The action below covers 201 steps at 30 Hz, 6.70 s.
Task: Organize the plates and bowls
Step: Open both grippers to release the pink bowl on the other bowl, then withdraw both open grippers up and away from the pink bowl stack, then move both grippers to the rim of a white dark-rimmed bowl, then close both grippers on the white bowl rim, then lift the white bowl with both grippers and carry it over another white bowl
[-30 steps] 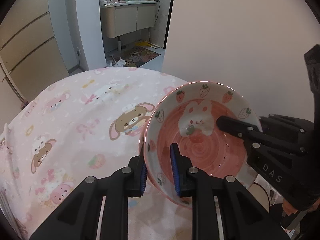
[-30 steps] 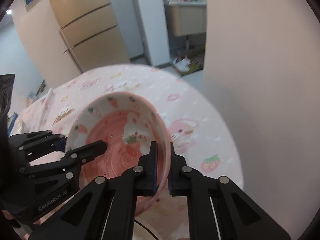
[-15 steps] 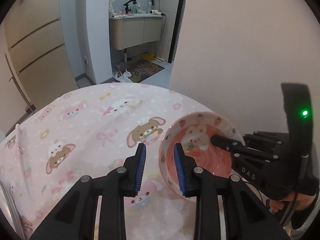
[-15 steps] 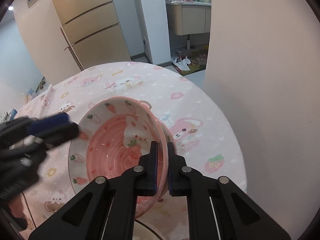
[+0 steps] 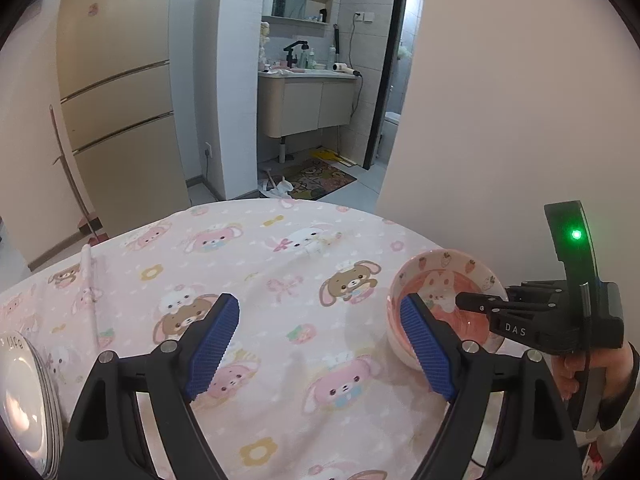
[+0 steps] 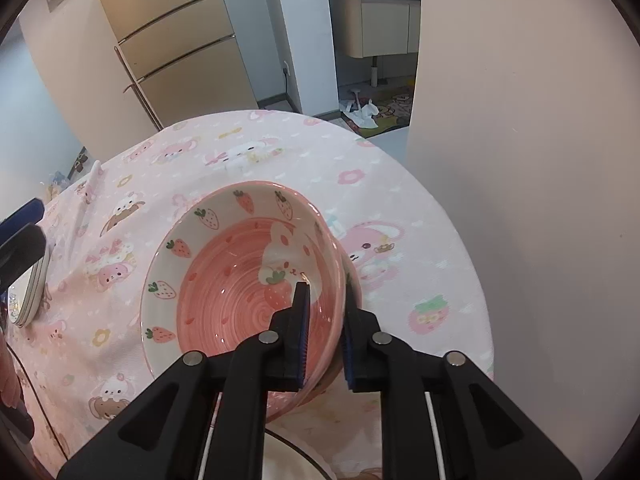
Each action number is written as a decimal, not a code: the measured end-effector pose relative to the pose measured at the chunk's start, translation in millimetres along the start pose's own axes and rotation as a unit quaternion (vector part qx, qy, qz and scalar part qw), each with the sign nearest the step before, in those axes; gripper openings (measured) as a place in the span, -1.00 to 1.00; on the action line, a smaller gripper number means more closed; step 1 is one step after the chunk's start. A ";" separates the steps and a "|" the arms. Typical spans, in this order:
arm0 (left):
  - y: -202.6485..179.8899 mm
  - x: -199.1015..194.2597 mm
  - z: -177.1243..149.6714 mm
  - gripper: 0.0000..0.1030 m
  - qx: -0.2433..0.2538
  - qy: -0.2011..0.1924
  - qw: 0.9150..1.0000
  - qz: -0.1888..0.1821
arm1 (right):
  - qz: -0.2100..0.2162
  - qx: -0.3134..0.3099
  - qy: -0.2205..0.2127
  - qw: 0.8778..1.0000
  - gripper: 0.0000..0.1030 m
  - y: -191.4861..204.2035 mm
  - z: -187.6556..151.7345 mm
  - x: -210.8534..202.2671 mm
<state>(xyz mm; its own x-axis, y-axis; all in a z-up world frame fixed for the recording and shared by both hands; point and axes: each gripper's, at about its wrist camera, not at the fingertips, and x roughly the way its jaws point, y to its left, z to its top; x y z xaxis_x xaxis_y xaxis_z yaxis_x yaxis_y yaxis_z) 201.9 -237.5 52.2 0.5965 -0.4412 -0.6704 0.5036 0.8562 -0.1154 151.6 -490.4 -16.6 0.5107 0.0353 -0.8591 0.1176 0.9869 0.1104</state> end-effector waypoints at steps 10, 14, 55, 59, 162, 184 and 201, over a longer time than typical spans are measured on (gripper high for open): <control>14.2 -41.9 -1.0 0.65 -0.002 -0.068 0.998 0.008 | -0.002 0.003 0.008 1.000 -0.56 2.0 0.5 -2.0; 12.1 -58.0 -0.1 0.66 0.008 -0.097 0.995 0.011 | -0.002 0.004 0.010 1.000 -0.49 3.5 1.0 -3.5; -25.4 -156.1 -7.1 1.00 0.049 -0.215 0.975 -0.016 | 0.000 -0.027 -0.175 0.984 -0.33 31.7 -27.4 -153.4; -33.2 -166.8 -10.8 1.00 0.051 -0.219 0.974 -0.023 | 0.005 -0.024 -0.204 0.979 0.02 33.6 -37.0 -177.1; -91.5 83.4 -103.2 -0.62 0.005 0.236 0.957 -0.168 | 0.038 0.002 -0.012 0.999 -0.69 -7.1 -126.7 -34.7; -64.7 14.8 -89.5 -0.75 0.000 0.194 0.969 -0.153 | 0.060 -0.023 -0.058 0.996 -0.81 24.2 -112.7 -82.3; -70.0 -27.6 -26.5 -0.75 0.005 0.120 0.979 -0.167 | 0.050 -0.043 -0.140 0.988 -0.80 36.8 -71.4 -140.4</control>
<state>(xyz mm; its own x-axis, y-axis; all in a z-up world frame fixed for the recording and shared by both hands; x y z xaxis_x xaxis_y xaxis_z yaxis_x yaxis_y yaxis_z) 133.6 -278.2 59.4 0.2344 -0.6194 -0.7493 0.6529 0.6714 -0.3507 23.4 -447.9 72.4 0.7326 0.1002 -0.6732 -0.0126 0.9909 0.1338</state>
